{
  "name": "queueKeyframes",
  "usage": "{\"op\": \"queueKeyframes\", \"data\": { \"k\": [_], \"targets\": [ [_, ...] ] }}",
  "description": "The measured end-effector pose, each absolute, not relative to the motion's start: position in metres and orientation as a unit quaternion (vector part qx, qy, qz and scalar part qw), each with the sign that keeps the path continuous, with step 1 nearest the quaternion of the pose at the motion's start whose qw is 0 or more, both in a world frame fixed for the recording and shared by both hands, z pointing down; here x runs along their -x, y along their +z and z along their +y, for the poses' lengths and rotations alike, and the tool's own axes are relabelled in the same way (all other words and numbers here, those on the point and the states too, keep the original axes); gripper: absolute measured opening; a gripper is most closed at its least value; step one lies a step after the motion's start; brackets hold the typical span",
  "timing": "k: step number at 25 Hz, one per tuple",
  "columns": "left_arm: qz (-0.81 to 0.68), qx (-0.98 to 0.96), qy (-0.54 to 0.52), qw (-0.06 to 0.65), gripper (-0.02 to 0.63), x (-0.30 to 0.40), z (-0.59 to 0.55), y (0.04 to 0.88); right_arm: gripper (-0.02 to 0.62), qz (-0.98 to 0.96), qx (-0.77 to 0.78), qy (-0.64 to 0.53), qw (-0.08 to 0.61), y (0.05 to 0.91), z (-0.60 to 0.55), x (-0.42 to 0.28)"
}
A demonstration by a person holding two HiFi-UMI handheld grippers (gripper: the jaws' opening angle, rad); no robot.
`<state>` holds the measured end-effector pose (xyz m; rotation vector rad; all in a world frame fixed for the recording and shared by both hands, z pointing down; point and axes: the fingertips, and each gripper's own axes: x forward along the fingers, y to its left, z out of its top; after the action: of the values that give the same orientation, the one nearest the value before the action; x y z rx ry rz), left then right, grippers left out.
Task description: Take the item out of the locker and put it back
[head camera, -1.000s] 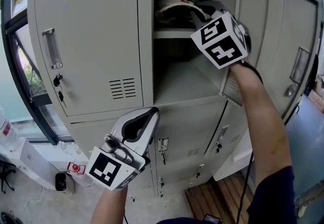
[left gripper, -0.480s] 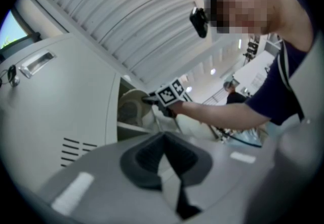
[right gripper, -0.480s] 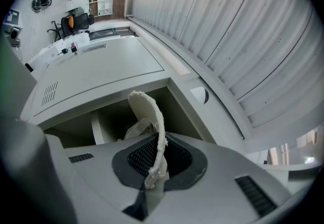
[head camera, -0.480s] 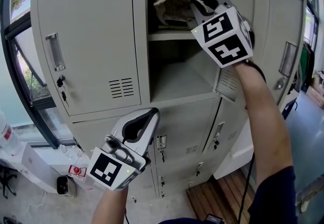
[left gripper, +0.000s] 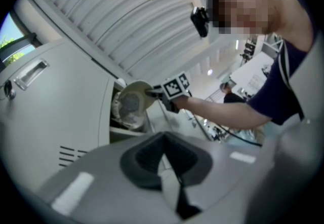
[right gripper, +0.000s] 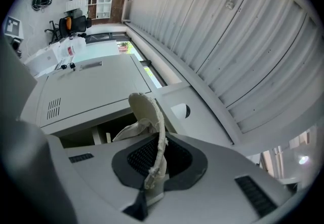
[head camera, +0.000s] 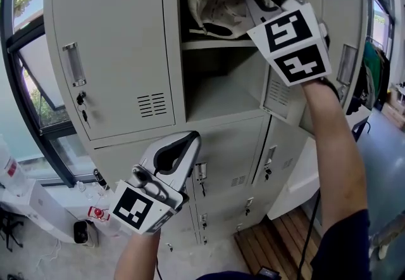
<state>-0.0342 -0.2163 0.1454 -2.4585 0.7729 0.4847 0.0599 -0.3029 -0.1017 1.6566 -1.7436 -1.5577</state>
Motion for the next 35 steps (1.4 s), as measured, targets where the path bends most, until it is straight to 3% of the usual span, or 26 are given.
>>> {"op": "queueKeyframes", "data": {
  "k": [18,35],
  "targets": [
    [0.267,0.916,0.158,0.256,0.003,0.021,-0.19,0.153,0.021,-0.583,-0.555,-0.585,0.1,-0.063,-0.187,-0.059],
    [0.28,0.924,0.123,0.228,0.003,0.025,-0.179,0.192,0.021,-0.667,-0.549,-0.495,0.097,0.058,-0.197,-0.097]
  ]
}}
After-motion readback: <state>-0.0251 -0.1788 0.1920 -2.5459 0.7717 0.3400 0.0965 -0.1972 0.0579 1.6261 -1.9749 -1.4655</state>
